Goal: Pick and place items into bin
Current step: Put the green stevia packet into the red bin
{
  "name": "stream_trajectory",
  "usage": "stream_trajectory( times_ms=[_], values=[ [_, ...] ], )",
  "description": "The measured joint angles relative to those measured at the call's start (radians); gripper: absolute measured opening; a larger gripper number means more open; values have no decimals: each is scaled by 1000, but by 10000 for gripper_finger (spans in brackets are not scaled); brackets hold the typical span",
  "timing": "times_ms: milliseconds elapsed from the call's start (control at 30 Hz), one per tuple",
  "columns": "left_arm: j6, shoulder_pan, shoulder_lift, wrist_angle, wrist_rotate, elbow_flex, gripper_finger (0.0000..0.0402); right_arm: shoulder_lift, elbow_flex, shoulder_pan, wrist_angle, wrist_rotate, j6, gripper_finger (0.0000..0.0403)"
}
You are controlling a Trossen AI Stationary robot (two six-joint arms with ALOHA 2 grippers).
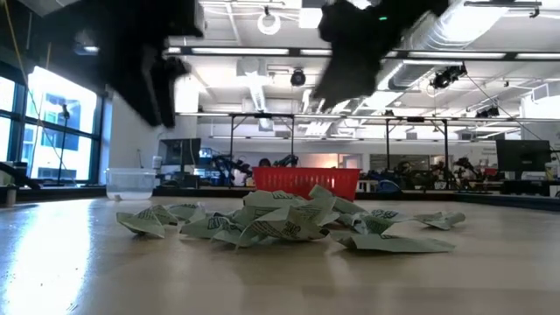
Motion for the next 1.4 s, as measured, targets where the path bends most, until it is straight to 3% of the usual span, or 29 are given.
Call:
stream_trajectory(
  times_ms=[100,200,500,667,867,967,1067,1233,1333,1400],
  values=[
    [111,32,18,217,109,-97,198,-35,-13,67,-182,59,32,250],
    [153,38,46,314,92,-130,198,-69,-26,139,-250,104,116,250],
    [238,37,158,344,188,-123,198,-65,-29,276,-266,315,296,250],
    [236,38,187,393,157,-122,198,-64,-29,279,-271,297,324,250],
    [243,44,187,334,5,-77,198,-63,-29,279,-284,293,331,250],
    [167,46,187,283,-23,-29,198,-63,-29,278,-292,296,332,250],
    [96,50,187,348,-86,-31,199,-63,-29,272,-297,295,331,250],
    [59,51,187,452,-126,-70,249,-63,-29,259,-299,295,318,250],
    [71,50,187,381,-113,-73,293,-63,-29,257,-304,296,293,250],
    [93,50,187,328,-47,-74,316,-63,-29,257,-305,297,277,250]
  ],
)
